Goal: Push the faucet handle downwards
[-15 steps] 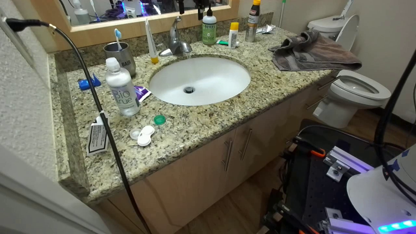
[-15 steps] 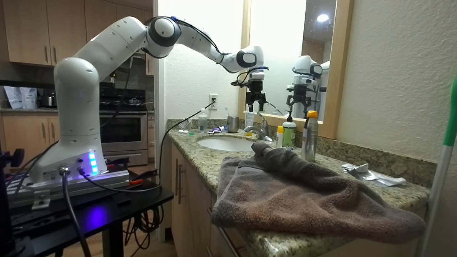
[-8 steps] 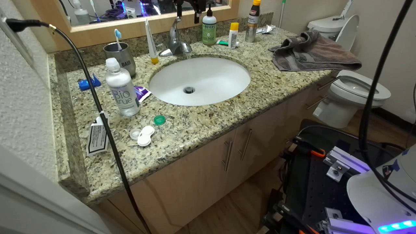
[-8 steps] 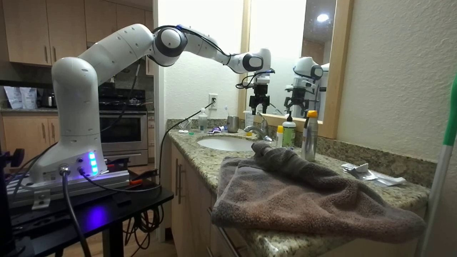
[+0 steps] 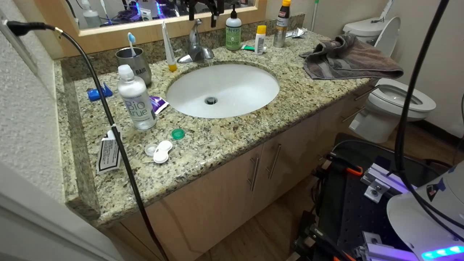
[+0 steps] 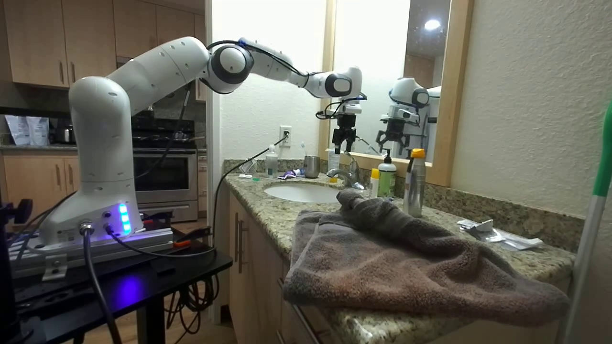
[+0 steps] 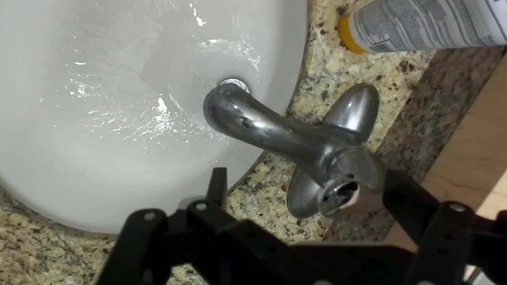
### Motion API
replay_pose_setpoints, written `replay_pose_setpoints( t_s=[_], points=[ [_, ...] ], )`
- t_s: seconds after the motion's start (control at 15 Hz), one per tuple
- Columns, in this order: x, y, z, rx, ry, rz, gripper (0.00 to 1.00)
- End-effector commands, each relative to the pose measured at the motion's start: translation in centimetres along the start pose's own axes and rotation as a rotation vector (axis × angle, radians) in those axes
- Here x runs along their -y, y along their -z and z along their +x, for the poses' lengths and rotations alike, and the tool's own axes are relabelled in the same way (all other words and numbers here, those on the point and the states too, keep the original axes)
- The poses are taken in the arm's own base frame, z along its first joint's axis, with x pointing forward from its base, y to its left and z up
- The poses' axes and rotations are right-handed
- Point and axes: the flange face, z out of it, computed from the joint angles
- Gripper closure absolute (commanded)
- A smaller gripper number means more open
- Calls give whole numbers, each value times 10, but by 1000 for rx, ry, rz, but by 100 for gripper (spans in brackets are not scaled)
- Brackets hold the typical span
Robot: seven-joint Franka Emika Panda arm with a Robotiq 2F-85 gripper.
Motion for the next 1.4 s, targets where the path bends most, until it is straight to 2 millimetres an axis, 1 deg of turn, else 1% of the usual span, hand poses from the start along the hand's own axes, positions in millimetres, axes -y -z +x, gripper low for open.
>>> replay_pose_setpoints(
  t_s=[0.0, 0.07, 0.13, 0.4, 0.47, 0.53, 0.8, 1.0, 1.13, 1.27, 1.33],
  points=[
    [-6, 3, 4, -40, 24, -77, 0],
    [-10, 6, 11, -86, -7, -95, 0],
    [-5, 3, 3, -41, 8, -56, 0],
    [-9, 6, 11, -79, -3, -76, 0],
    [-10, 1, 10, -58, 10, -82, 0],
    [-5, -3, -2, -44, 12, -90, 0],
    [-4, -11, -9, -40, 17, -112, 0],
    [-9, -23, -7, -77, 12, -173, 0],
    [-17, -33, -3, -105, -18, -249, 0],
    [-25, -44, -1, -102, -41, -312, 0],
    [-25, -47, -4, -86, -44, -323, 0]
  ],
)
